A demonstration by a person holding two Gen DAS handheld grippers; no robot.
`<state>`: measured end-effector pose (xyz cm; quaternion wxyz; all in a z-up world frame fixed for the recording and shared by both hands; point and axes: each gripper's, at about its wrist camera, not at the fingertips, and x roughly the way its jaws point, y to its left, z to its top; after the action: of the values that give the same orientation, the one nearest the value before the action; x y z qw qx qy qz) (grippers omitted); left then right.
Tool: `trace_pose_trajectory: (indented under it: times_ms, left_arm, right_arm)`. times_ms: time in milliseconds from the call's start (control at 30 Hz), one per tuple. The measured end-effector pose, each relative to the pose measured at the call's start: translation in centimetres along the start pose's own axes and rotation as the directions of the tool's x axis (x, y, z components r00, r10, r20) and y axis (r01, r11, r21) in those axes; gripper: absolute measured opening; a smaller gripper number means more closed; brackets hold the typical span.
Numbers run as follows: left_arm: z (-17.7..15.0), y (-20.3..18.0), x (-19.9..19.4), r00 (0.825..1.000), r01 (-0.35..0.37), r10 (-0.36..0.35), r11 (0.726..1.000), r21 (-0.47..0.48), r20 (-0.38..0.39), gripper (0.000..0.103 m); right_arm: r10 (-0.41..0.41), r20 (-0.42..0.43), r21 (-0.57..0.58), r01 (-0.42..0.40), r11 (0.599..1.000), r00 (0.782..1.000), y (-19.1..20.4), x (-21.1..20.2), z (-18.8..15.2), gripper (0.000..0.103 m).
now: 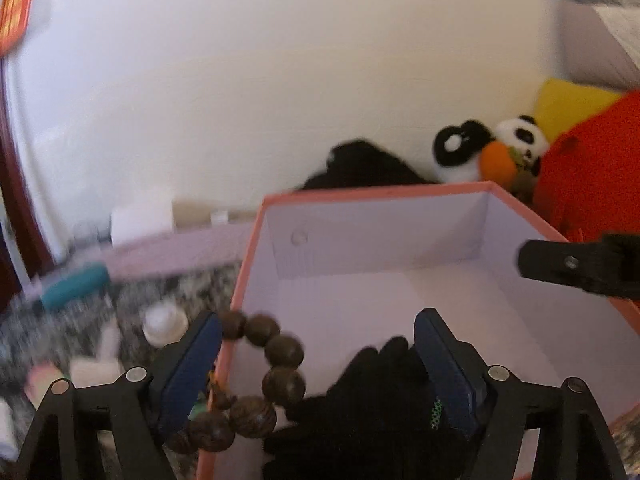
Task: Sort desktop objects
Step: 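Carry the bracelet and the clear box over the pink box with both tools, then open the right tool to drop the clear box into the pink box while the left tool releases the bracelet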
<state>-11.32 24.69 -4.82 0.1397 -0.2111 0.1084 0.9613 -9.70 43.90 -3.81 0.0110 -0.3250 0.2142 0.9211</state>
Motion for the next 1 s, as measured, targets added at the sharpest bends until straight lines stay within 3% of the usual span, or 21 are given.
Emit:
trace_pose_trajectory:
  times_ms: [67,167,433,633,867,1000]
  left_arm:
    - [0.0,-1.0,-0.4,1.0,0.005,-0.006,0.999,0.04,0.01,0.089]
    - [0.1,-1.3,-0.5,1.0,0.018,-0.018,0.999,0.035,0.001,0.091]
    - [0.6,1.2,-1.4,0.998,0.063,-0.064,0.994,-0.084,-0.013,0.094]
    - [0.9,2.4,-1.8,0.994,0.109,-0.107,0.982,-0.155,0.021,0.095]
    - [0.8,-0.3,-1.0,0.981,0.193,-0.193,0.979,-0.071,0.018,0.103]
    - [0.7,-2.0,0.0,0.98,0.198,-0.198,0.98,0.001,-0.027,0.103]
  right_arm:
    - [0.005,0.011,0.041,-0.005,0.999,1.0,-0.5,-0.2,-0.2,0.097]
    - [0.014,0.017,0.085,-0.015,0.996,1.0,-1.0,-0.7,-0.3,0.098]
    - [0.038,0.04,0.068,-0.04,0.997,0.998,0.4,-2.3,-0.4,0.097]
    - [0.09,0.036,0.052,-0.092,0.994,0.995,2.1,-2.6,-1.0,0.098]
    - [0.077,0.046,0.032,-0.079,0.996,0.996,2.4,-3.3,-1.2,0.098]
    - [0.074,0.069,0.081,-0.08,0.994,0.995,0.9,-3.8,-0.9,0.098]
